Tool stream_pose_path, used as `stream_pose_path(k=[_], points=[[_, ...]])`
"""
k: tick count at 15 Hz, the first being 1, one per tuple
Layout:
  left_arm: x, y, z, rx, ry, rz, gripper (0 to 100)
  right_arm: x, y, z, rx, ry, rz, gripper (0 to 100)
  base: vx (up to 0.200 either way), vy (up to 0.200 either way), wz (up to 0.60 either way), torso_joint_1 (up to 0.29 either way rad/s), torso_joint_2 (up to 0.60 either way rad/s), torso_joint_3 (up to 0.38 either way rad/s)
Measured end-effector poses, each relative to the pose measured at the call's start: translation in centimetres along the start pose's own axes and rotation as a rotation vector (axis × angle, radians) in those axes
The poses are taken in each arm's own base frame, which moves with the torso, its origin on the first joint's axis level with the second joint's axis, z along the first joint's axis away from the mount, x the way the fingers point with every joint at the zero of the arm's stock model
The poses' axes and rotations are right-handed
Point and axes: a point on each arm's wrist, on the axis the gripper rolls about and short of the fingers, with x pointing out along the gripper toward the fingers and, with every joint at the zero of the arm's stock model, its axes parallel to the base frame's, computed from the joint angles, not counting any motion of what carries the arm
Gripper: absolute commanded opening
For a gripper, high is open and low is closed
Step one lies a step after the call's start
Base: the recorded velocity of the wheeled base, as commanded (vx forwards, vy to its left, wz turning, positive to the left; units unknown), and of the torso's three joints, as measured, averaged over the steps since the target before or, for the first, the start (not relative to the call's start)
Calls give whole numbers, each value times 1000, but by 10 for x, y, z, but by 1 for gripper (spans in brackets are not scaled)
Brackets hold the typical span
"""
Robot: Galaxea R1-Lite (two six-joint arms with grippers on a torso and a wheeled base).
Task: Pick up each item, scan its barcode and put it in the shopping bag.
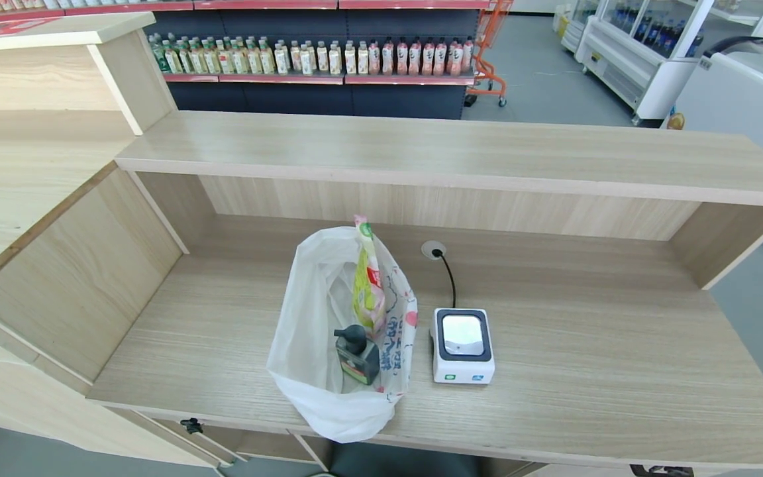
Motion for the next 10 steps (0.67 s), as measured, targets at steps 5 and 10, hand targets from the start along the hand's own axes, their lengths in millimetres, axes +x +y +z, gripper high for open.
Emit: stream_pose_path(k=[5,10], points=[[0,0,0,-3,-1,0,100,0,0,0,0,0,1,100,0,-200,0,4,0,1],[0,0,0,-5,-1,1,100,0,0,0,0,0,1,100,0,-40,0,-1,1,0]])
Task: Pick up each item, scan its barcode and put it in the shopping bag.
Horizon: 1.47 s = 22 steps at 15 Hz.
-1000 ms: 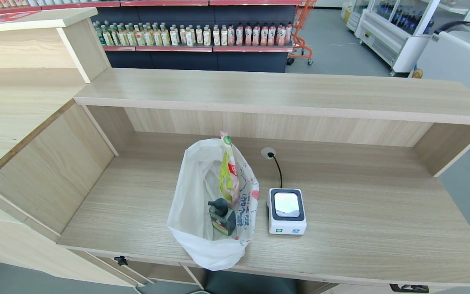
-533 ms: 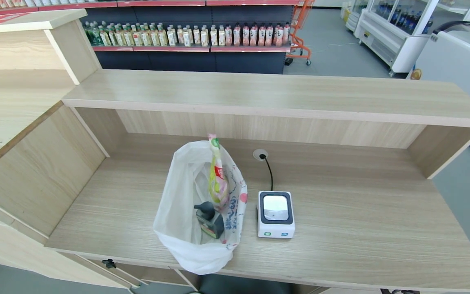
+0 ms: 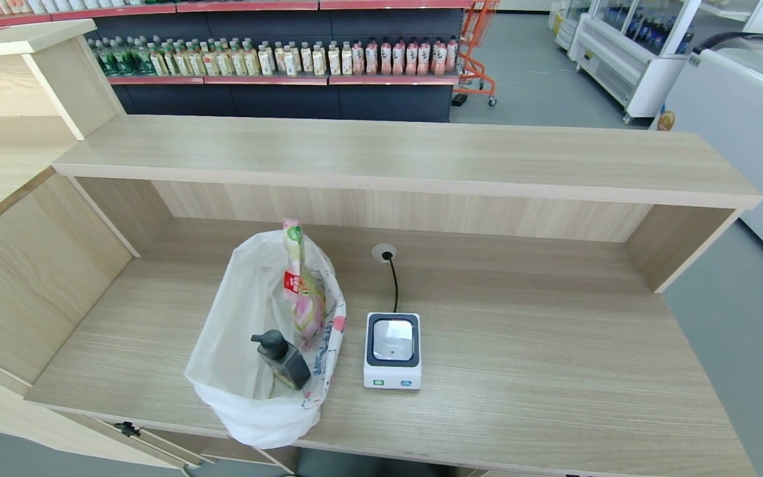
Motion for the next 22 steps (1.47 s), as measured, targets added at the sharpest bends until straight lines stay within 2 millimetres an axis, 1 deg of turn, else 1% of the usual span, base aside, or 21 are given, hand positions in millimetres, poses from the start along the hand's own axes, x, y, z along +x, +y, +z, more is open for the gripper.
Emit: stream_pose_path(k=[11,17,19,20,22], points=[[0,0,0,0,0,0,100,0,0,0,-1,1,0,100,0,0,0,0,0,0],[0,0,0,0,0,0,100,0,0,0,0,1,0,100,200,0,0,6,3,-1],[0,0,0,0,0,0,100,0,0,0,0,2,0,100,0,0,0,0,0,0],[0,0,0,0,0,0,100,0,0,0,1,2,0,0,0,0,0,0,0,0],[0,0,0,0,0,0,100,0,0,0,20,2,-3,0,0,0,0,0,0,0]])
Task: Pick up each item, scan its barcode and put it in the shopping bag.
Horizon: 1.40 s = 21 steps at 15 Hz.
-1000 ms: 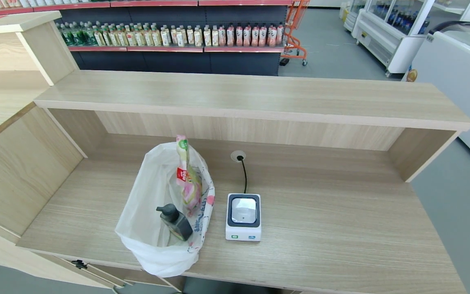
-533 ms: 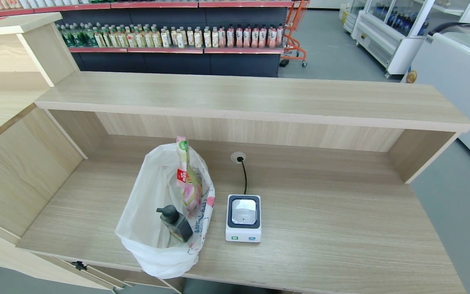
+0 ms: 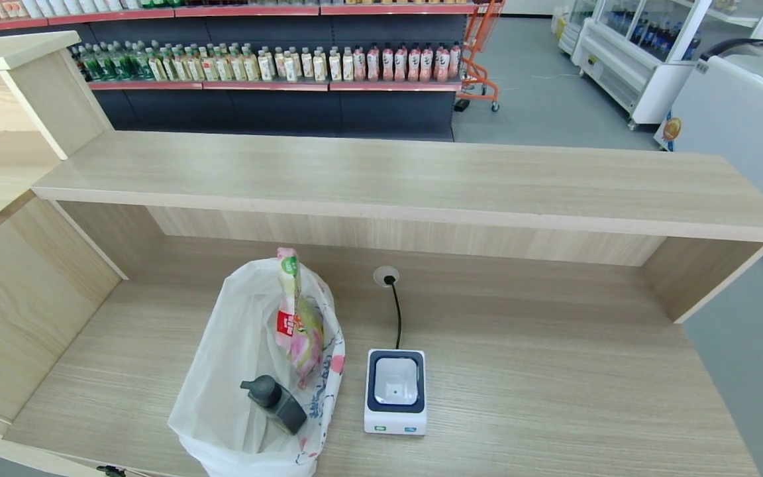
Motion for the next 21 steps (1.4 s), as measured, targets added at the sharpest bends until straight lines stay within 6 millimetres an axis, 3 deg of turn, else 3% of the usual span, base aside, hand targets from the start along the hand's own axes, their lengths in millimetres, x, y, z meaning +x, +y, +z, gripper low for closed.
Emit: stream_pose_path(k=[21], points=[[0,0,0,0,0,0,100,0,0,0,5,1,-1,0,0,0,0,0,0,0]])
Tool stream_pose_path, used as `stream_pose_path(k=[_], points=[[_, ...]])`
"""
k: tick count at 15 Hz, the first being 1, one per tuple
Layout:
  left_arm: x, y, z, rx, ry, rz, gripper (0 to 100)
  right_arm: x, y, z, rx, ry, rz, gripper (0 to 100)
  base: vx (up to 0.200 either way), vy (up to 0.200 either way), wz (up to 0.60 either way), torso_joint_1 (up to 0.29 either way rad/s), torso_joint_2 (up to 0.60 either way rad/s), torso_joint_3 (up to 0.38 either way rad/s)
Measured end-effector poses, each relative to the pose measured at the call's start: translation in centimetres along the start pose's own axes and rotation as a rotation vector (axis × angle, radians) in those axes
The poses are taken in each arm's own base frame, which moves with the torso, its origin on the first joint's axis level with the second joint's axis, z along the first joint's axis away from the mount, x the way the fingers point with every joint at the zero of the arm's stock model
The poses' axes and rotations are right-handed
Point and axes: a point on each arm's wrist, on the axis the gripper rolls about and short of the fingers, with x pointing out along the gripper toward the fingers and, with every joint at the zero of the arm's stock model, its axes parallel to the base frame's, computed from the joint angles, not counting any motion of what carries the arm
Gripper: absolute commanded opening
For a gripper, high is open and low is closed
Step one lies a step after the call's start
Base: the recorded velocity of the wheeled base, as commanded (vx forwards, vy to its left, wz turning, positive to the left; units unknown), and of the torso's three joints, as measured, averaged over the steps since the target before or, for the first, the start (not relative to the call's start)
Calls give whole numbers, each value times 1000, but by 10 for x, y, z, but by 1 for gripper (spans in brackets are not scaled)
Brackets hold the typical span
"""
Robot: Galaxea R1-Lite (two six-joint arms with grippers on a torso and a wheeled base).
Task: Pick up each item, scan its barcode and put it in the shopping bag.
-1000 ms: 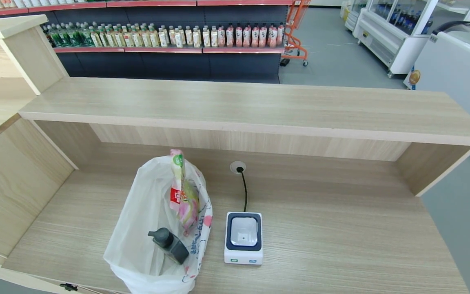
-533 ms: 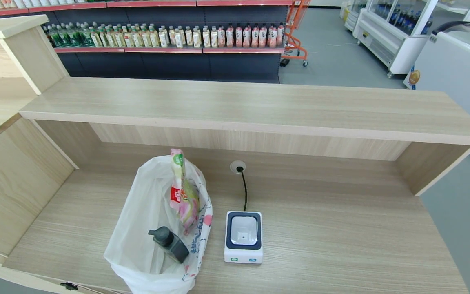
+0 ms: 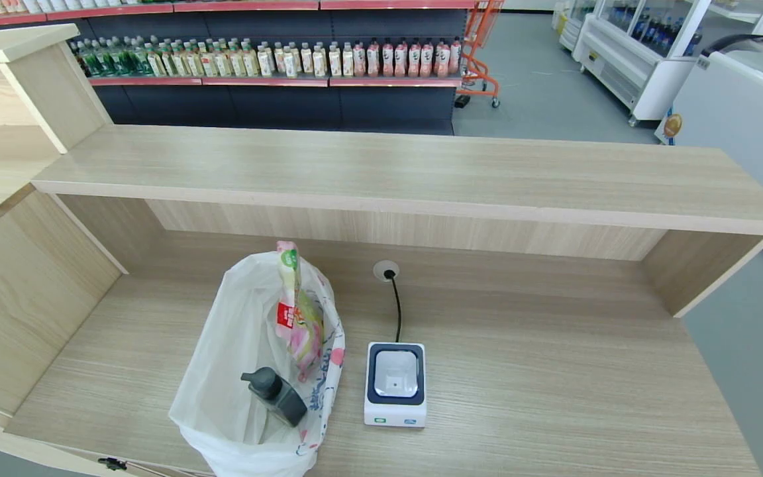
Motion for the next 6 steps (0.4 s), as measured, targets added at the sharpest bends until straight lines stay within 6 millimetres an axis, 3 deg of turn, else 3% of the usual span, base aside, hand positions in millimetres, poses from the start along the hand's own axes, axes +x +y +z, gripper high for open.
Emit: stream_pose_path(k=[6], points=[[0,0,0,0,0,0,100,0,0,0,0,0,0,0,0,0,0,0,0,0]])
